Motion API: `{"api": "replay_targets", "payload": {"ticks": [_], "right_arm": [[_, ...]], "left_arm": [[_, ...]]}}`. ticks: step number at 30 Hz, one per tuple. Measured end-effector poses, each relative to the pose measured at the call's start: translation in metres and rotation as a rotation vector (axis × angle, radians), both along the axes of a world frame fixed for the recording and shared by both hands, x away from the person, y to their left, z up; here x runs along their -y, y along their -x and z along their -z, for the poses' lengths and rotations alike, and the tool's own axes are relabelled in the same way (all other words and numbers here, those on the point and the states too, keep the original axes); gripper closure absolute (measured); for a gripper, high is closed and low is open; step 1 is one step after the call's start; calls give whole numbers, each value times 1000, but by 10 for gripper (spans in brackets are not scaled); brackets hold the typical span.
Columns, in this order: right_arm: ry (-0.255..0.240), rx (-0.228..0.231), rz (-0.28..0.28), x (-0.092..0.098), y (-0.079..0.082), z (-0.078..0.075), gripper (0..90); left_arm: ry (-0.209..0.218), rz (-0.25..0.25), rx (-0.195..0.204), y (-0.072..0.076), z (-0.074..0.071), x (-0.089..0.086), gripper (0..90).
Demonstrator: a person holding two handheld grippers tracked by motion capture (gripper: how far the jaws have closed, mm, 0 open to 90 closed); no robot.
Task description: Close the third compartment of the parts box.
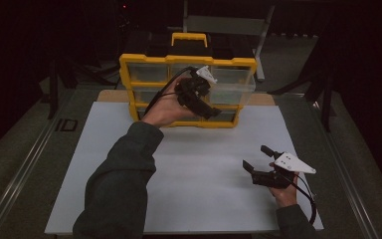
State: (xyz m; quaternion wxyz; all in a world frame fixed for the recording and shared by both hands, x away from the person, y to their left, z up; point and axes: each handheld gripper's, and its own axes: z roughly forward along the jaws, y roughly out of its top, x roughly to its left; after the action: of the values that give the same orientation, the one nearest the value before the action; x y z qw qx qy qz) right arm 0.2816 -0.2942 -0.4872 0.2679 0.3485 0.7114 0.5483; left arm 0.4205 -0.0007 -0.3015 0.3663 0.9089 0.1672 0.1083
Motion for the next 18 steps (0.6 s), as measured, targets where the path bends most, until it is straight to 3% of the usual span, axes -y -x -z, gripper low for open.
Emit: {"api": "replay_targets", "payload": {"ticks": [5, 13, 18], "right_arm": [[0, -2, 2, -1, 0, 0, 110], [3, -5, 1, -1, 0, 0, 110], [4, -3, 1, -1, 0, 0, 110]], "left_arm": [[-11, 5, -10, 2, 8, 1, 302], [-11, 28, -29, 4, 16, 2, 564], [11, 9, -20, 1, 15, 4, 690]]}}
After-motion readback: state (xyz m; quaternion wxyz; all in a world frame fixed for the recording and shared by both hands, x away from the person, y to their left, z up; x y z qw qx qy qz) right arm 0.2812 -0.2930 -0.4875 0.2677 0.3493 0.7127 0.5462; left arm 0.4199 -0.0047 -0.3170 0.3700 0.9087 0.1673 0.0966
